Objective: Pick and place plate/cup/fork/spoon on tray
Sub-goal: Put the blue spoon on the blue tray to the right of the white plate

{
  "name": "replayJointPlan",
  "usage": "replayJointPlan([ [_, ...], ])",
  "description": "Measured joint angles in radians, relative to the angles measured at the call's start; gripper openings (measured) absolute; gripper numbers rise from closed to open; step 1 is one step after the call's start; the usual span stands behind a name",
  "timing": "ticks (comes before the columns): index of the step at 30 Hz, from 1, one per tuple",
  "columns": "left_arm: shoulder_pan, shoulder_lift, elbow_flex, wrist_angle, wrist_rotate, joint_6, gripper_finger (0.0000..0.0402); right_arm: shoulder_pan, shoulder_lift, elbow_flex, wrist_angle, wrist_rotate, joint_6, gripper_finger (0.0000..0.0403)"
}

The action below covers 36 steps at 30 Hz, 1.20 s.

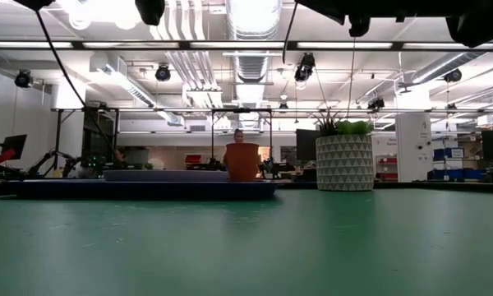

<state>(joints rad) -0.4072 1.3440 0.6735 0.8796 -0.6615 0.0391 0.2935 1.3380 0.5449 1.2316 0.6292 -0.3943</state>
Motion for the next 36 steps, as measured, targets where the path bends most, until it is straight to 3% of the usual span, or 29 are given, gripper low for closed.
replayJointPlan([
  [6, 0.004, 0.072, -0.001, 0.063, 0.001, -0.007, 0.0000, 0.000, 0.000, 0.000, 0.000, -0.012, 0.040, 0.0009],
  [11, 0.019, 0.210, 0.022, 0.225, 0.015, 0.050, 0.0000, -0.023, 0.000, 0.001, -0.001, -0.178, 0.197, 0.0009],
  [13, 0.030, 0.252, 0.050, 0.242, 0.013, 0.098, 0.0004, -0.028, -0.001, 0.003, -0.005, -0.189, 0.249, 0.0009],
  [21, 0.080, 0.346, 0.151, 0.237, -0.010, 0.199, 0.0096, -0.032, -0.001, 0.003, -0.061, -0.190, 0.280, 0.0009],
  [26, 0.108, 0.360, 0.161, 0.236, -0.007, 0.179, 0.0149, -0.032, -0.001, 0.003, -0.069, -0.191, 0.282, 0.0009],
  [36, 0.157, 0.468, 0.220, 0.238, 0.076, 0.119, 0.0158, -0.032, -0.001, 0.003, -0.068, -0.192, 0.297, 0.0009],
])
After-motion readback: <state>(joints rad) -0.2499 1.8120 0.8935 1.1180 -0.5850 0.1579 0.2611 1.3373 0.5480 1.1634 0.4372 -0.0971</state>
